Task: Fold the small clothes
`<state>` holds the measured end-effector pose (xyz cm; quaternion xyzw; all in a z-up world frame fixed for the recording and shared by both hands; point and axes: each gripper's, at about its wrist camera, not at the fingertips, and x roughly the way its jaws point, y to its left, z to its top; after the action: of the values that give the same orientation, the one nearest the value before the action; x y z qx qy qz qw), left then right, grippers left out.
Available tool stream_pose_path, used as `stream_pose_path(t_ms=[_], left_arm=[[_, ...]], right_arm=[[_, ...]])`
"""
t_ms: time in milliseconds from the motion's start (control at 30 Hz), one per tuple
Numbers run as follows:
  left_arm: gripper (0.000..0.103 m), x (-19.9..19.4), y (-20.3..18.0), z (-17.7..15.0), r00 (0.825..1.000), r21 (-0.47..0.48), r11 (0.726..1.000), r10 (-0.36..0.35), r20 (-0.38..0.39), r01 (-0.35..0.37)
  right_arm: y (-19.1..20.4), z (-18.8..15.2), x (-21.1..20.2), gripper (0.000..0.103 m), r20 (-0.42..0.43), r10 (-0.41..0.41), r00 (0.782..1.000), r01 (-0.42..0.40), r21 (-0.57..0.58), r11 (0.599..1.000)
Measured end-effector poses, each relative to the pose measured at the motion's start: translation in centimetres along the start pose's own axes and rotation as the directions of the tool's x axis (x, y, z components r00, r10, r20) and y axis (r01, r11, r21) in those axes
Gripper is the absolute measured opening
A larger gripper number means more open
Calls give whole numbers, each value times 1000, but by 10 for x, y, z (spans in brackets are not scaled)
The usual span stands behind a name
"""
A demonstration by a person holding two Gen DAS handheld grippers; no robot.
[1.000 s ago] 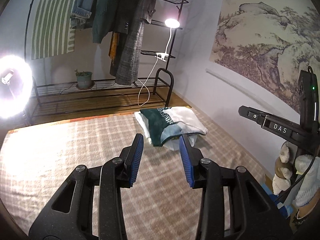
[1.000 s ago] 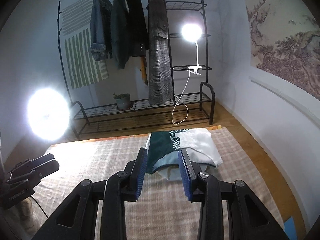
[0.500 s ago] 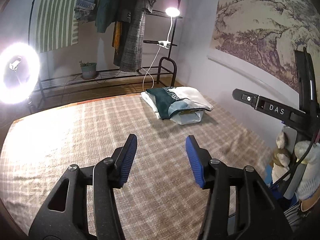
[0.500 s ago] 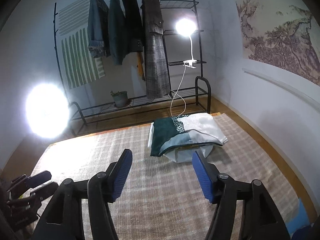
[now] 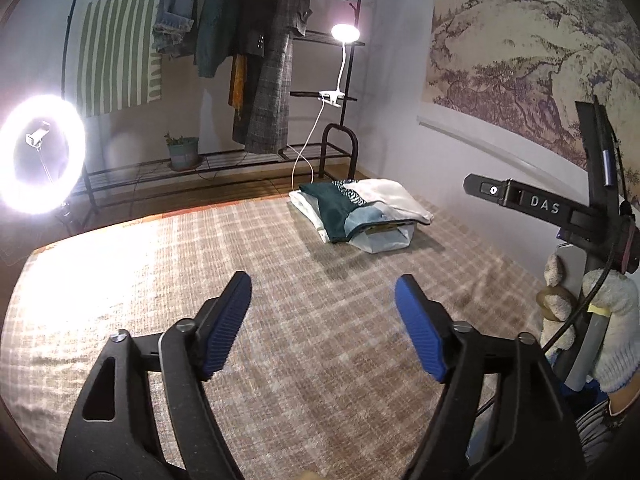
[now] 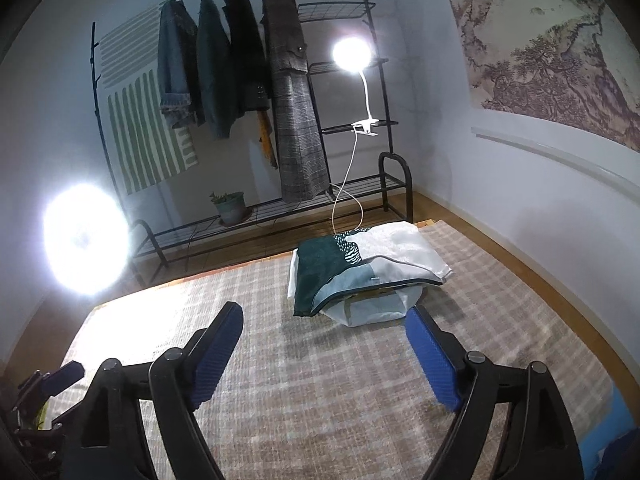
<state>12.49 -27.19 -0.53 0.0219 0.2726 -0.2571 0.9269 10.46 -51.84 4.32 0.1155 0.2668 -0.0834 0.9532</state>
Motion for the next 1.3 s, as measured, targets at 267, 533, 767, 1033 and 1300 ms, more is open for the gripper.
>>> stream_pose_path(t_ms=[267, 533, 767, 1033, 1300], left_arm=[[91, -9, -3, 3, 999, 28, 1000, 13, 38, -14], [96, -8, -5, 2, 998, 34, 998, 56, 34, -57], [97, -8, -6, 1, 997, 39, 996, 75, 29, -76], [101, -11, -10, 0, 994, 63, 993, 101, 49, -104], [102, -14, -8, 3, 992, 52, 991, 118, 52, -121]], right_arm=[[9, -3, 2, 99, 20, 3, 1000, -2, -23, 1000], [13, -3, 2, 103, 41, -2, 999, 3, -21, 1000], [7, -4, 3, 103, 45, -7, 999, 7, 12, 1000], [7, -7, 8, 103, 36, -14, 999, 13, 8, 1000], [8, -9, 13, 103, 26, -24, 999, 24, 2, 1000]])
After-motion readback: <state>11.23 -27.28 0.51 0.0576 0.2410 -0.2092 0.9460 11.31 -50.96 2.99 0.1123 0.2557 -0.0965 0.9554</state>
